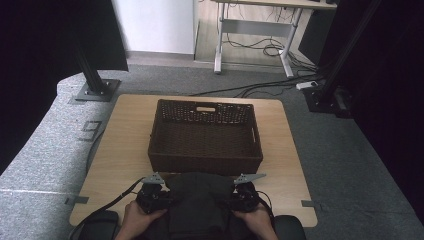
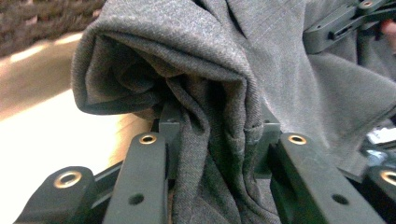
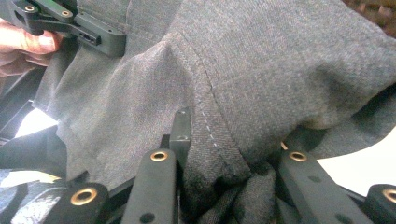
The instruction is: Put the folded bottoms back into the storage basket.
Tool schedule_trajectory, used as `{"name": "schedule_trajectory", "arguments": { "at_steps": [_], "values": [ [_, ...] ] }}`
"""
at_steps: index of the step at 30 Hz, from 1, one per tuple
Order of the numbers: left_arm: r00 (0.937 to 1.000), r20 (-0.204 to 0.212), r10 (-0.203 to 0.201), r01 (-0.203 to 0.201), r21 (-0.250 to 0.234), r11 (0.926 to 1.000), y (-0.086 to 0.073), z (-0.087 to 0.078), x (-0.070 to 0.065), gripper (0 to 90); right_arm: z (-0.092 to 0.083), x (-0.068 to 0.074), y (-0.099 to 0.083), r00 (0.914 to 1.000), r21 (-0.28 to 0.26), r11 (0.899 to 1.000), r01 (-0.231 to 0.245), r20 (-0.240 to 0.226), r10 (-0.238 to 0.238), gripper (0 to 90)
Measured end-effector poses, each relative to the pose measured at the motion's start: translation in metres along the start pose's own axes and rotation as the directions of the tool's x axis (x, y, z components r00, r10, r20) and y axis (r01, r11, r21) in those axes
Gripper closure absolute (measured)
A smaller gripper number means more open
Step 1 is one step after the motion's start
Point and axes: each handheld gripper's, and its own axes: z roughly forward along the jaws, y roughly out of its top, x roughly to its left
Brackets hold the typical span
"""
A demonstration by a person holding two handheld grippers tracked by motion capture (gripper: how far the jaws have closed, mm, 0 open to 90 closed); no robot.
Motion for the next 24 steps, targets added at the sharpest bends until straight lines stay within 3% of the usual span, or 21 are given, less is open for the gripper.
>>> {"name": "schedule_trajectory", "arguments": {
  "at_steps": [10, 14, 24],
  "values": [
    [0.9972, -0.008, 0.074, -0.075, -0.088, 0.9933, 0.024, -0.024, -0.013, 66.3, -0.025, 0.016, 0.021, 0.9957, -0.063, 0.994, 0.089, 0.032, -0.087, 68.1],
    [0.9958, -0.012, 0.090, -0.091, -0.102, 0.9906, 0.031, -0.029, -0.016, 66.3, -0.035, 0.019, 0.030, 0.9928, -0.084, 0.990, 0.115, 0.042, -0.112, 68.1],
    [0.9891, -0.035, 0.143, -0.147, -0.156, 0.9768, 0.060, -0.047, -0.026, 66.4, -0.059, 0.027, 0.054, 0.9834, -0.132, 0.976, 0.173, 0.080, -0.163, 68.7]
  ]
}}
